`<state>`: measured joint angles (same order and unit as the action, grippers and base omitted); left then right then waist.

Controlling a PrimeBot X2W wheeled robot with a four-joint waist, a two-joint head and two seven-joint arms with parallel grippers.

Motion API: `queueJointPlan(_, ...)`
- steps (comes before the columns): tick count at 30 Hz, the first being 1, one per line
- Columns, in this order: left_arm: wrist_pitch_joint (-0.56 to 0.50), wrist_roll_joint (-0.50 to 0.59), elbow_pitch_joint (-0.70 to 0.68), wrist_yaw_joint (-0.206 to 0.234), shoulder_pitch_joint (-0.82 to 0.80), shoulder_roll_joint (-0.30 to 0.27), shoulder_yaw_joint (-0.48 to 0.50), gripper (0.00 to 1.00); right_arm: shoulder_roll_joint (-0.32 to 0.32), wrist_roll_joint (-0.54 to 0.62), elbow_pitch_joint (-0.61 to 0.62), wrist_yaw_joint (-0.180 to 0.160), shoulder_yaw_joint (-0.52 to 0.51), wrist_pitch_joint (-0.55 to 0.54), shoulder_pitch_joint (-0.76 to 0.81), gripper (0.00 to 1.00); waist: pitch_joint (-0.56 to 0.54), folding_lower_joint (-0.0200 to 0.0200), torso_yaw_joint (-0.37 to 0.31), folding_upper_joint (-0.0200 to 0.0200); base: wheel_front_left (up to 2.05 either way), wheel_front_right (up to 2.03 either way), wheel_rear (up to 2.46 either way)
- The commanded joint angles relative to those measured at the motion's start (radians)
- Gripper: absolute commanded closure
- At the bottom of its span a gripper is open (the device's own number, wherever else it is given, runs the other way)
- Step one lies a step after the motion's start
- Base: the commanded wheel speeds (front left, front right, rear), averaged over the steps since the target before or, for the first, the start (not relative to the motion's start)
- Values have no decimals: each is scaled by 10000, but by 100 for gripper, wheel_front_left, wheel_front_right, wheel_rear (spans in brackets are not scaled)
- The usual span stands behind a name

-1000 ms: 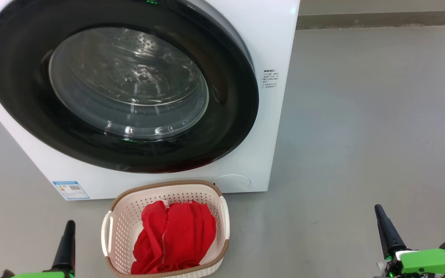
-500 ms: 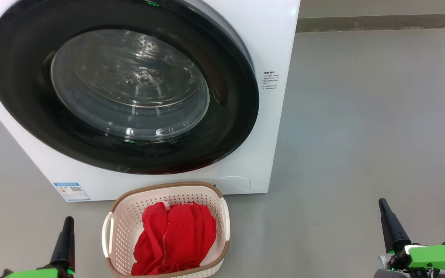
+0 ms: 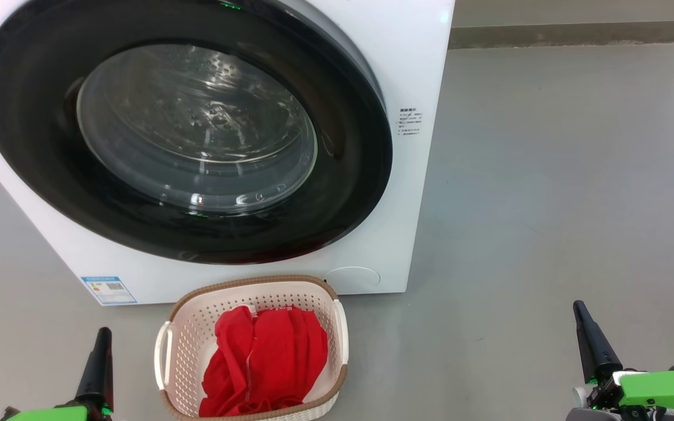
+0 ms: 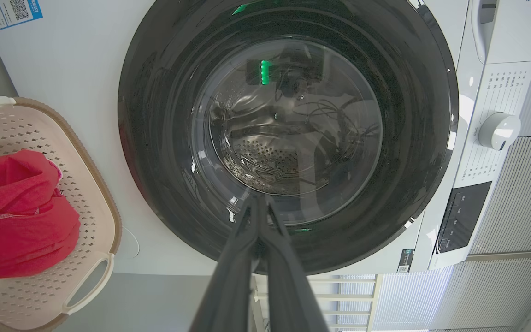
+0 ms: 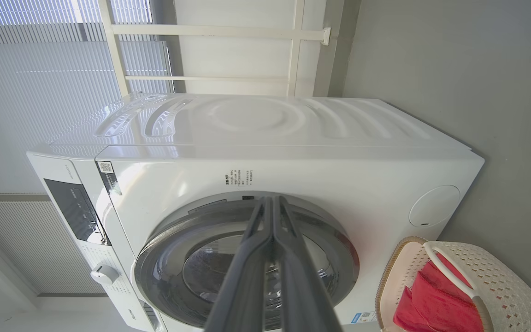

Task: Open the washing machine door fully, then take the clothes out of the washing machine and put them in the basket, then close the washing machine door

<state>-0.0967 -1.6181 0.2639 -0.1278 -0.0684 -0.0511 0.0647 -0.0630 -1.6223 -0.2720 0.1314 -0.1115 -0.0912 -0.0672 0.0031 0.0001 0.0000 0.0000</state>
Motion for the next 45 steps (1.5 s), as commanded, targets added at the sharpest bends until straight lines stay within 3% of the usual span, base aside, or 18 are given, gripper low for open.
queueJointPlan(1, -59, -15, -192, -29, -385, -90, 359, 100, -24, -35, 284, -7, 184, -54, -388, 100, 0, -1, 0, 0, 0, 0, 0)
queueJointPlan(45, -112, 41, -190, -29, -390, -44, 425, 100, 45, 47, 278, -7, 86, -132, -397, 100, 0, -1, 0, 0, 0, 0, 0)
